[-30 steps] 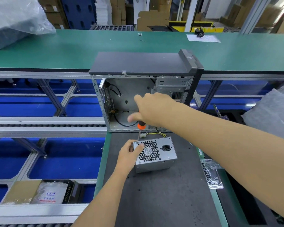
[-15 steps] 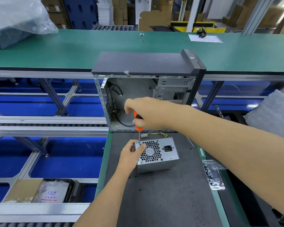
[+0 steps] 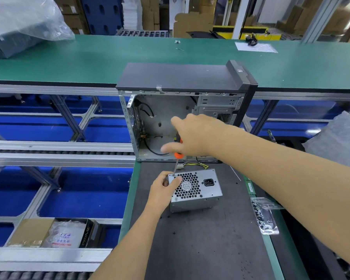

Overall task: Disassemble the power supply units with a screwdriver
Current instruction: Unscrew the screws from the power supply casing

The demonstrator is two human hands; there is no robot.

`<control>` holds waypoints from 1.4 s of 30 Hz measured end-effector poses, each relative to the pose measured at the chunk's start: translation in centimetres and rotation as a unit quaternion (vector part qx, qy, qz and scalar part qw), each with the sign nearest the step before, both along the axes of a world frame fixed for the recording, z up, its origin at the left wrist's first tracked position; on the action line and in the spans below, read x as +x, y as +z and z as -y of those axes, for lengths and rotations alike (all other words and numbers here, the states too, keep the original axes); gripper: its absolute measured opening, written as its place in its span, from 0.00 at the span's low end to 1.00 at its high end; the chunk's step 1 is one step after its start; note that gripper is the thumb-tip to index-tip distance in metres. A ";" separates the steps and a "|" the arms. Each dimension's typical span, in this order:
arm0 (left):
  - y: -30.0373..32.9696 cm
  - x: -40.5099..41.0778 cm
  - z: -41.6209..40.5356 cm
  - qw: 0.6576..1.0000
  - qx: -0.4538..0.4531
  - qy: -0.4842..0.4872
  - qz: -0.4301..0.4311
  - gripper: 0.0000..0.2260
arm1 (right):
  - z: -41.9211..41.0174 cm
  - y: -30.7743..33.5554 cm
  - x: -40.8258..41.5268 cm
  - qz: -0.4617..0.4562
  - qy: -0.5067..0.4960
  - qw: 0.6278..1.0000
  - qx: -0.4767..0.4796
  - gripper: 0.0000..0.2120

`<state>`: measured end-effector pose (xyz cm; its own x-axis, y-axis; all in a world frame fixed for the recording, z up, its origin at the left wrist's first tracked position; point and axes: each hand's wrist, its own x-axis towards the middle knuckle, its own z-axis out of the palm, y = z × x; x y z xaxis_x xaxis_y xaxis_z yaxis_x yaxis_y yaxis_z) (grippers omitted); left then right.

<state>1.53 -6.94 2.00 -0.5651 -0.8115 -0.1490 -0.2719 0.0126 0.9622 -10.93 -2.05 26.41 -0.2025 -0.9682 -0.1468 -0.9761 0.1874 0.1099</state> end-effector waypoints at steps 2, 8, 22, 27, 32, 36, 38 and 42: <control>-0.1 0.1 0.0 1.000 -0.005 0.002 0.003 0.08 | 0.1 0.2 -0.3 -0.064 0.002 0.998 0.001 0.24; 0.0 0.0 0.1 1.000 -0.005 -0.001 0.005 0.09 | -0.3 0.4 -0.4 0.014 0.035 0.999 0.023 0.23; 0.1 0.1 0.0 1.000 0.000 -0.005 0.005 0.08 | 0.3 0.1 0.1 -0.030 0.031 0.999 0.008 0.17; 0.0 0.0 0.1 1.000 0.000 -0.004 0.005 0.08 | 0.0 0.2 0.2 0.042 0.051 0.998 0.016 0.23; -0.1 0.0 0.1 1.000 0.001 -0.003 0.005 0.08 | 0.2 0.1 0.2 -0.040 0.063 0.997 -0.008 0.17; -0.1 0.0 0.1 1.000 0.001 -0.006 -0.005 0.07 | -0.1 0.3 -0.1 0.042 0.060 0.997 0.010 0.20; -0.2 0.0 0.1 1.000 -0.001 -0.005 -0.006 0.07 | -0.1 0.4 0.2 -0.047 0.019 0.999 0.003 0.24; -0.3 0.0 0.1 1.000 0.001 -0.004 -0.003 0.07 | 0.1 0.3 -0.1 -0.033 0.060 0.998 0.007 0.16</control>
<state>1.50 -7.06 1.74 -0.5732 -0.8062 -0.1465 -0.2654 0.0136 0.9640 -11.00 -2.12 26.69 -0.0943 -0.9841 -0.1504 -0.9821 0.0672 0.1759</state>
